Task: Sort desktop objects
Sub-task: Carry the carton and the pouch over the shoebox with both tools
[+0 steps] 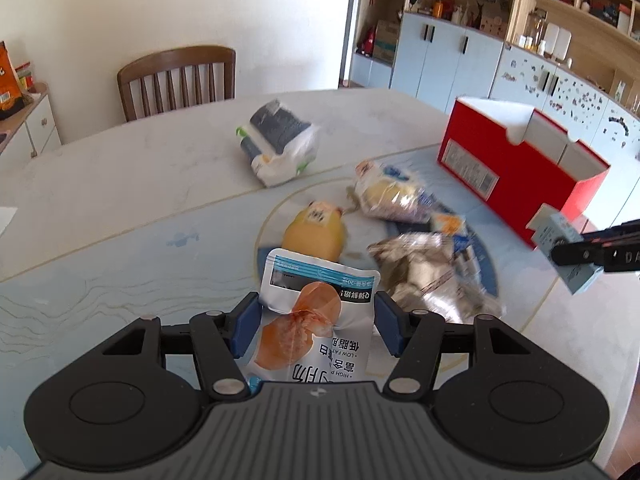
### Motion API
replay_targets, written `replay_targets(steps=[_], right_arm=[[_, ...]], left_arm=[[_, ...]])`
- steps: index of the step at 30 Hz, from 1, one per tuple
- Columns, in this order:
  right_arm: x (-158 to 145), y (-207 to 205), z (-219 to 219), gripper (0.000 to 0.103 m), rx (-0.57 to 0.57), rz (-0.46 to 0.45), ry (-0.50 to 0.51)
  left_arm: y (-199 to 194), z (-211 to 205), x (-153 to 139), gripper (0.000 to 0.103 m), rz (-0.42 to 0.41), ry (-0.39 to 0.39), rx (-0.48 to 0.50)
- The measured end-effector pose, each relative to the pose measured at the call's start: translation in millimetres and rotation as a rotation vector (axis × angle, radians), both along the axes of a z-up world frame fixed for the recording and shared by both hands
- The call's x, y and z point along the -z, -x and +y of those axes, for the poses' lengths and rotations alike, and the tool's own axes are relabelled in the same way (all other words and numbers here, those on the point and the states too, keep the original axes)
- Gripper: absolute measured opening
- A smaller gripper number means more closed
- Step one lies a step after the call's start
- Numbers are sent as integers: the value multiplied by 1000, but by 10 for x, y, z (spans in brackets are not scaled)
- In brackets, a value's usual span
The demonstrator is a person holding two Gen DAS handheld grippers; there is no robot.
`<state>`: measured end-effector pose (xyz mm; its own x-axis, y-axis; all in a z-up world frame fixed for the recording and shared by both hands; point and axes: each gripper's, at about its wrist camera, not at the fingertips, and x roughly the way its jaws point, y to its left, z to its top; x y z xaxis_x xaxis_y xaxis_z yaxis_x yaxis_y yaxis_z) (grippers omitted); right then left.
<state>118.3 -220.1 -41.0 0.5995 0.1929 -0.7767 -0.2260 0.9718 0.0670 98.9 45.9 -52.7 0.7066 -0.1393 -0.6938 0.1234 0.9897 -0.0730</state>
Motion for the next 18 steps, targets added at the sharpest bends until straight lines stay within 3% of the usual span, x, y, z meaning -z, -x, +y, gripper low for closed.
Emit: replay_targets(steps=[9,18], right_arm=[[-230,65,-166,31,-19,-11,-17],[-472,10,-478,31,-27,-41,-41]], left_arm=[[-14,-297,-310,60,-20,62,21],[-114,-695,-534,60,-56,69,63]])
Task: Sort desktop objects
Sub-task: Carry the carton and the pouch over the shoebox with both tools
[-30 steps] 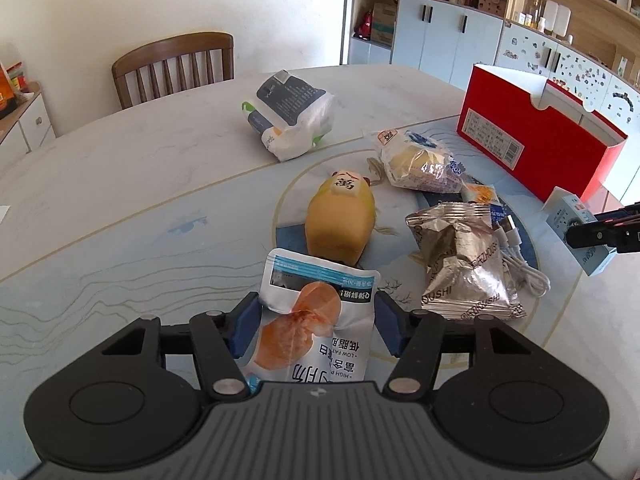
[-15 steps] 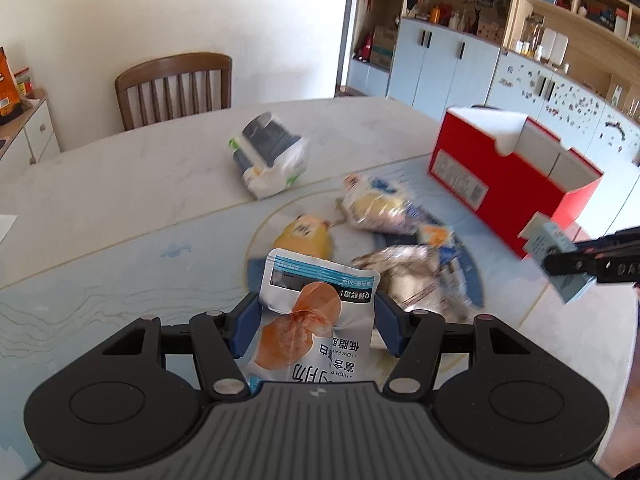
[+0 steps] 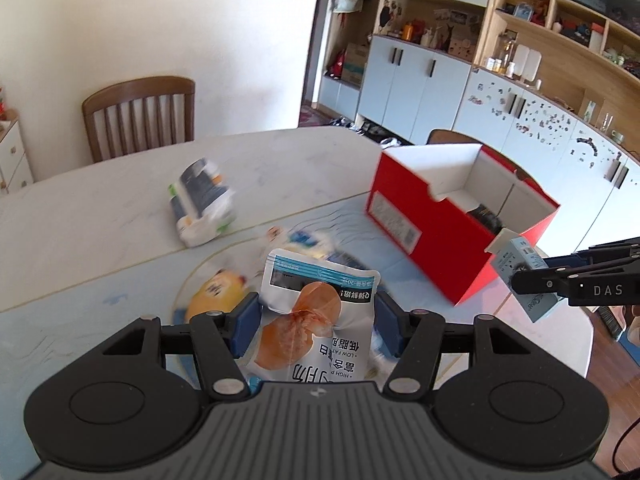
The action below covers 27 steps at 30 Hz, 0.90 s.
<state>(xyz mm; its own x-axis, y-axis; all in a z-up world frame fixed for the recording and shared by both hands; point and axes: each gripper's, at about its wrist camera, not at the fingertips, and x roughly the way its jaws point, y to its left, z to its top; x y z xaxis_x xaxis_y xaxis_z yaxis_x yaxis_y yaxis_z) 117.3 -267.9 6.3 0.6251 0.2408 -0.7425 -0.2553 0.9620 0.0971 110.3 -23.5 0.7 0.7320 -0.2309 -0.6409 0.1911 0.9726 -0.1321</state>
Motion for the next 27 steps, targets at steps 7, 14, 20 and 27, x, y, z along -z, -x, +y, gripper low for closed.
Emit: replay_targets(steps=[7,14,20,27], right_arm=[[-138,-84,-260,31,-28,-30,-11],[-208,-294,-629,31,-15,-35,-25],[-234,-520,-878,31,-16,-51,-14],[-223,-766,-1098,31,-22,-57,-11]], left_arm=[[-129,-402,-148,60,-32,-4,40],[-364,-822,-256,60,-56,-19,77],[-640,-1216,-302,60,-51,-39,121],[-961,-1588,-384,60,-58,-59,160]])
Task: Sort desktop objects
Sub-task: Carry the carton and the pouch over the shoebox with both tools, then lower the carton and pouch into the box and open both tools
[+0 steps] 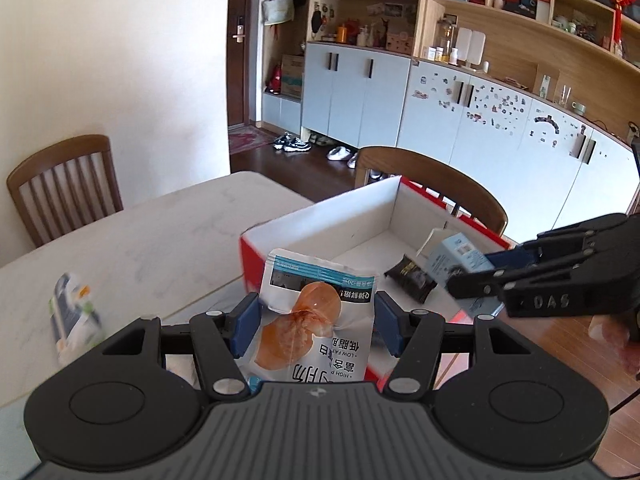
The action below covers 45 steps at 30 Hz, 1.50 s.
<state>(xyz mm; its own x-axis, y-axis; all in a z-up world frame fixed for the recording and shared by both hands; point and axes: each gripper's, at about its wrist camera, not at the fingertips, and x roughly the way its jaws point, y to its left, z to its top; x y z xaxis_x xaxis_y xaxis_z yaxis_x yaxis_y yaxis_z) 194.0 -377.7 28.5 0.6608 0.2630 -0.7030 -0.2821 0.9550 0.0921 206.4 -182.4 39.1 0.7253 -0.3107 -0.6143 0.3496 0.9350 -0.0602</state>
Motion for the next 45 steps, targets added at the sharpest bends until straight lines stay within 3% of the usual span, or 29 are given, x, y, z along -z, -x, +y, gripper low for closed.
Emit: replay_targets(steps=[13,28,37,45], right_arm=[[99,-357,-228,31,-5,24,14],[381,-733,-306,31,-16,89,38],[706,-881,-210,31,-62,160,120],[916,-1030,-252,31,-105,224,117]], left_arm=[[-660,-498,-40,60,3,-40,49],[-1372,-887,278,60,115,-69,96],[-1507,-1049,653,60,191,-147,129],[-1729,-1115,862,60,287,-166,126]])
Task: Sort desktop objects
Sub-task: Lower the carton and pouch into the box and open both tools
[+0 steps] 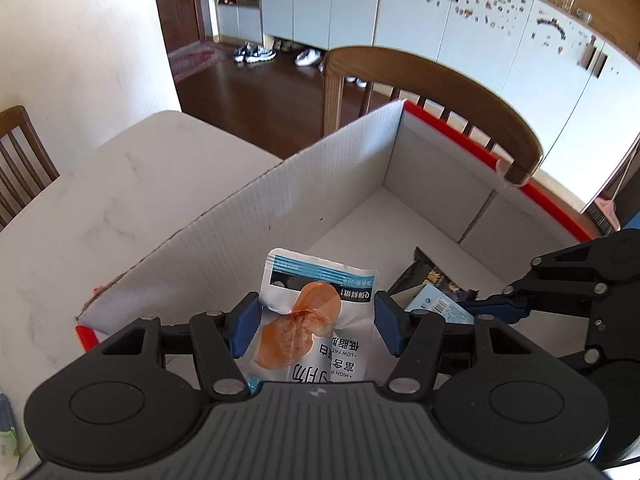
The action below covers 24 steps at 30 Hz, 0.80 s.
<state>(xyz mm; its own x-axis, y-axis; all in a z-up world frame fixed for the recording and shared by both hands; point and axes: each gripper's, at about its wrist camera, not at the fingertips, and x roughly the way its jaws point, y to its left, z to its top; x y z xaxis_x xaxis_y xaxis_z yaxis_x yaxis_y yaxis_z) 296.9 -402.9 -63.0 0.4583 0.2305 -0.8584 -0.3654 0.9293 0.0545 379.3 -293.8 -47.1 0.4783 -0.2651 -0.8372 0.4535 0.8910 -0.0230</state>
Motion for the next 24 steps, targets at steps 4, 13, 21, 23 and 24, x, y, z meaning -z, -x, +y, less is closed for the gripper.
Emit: replay_targets(steps=[4,13,21,23,24], right_arm=[[63,-48,9,31,-32,24,29],[135,-57,14,31,-126,79,53],[164,-62,49,31,-141,122,79],[169,-71,43,31,-138,129,85],[168,-66,36,31,-141,132,87]], left_arm=[[-103,-34,71,60,34,-26,-4],[-243,-82,255,60,137,-97,-8],[-284,28,346,63,201,-62,-45],[-287,19,339,64,206,-63,-52],[-285,23,336,64,205,-63,-56]])
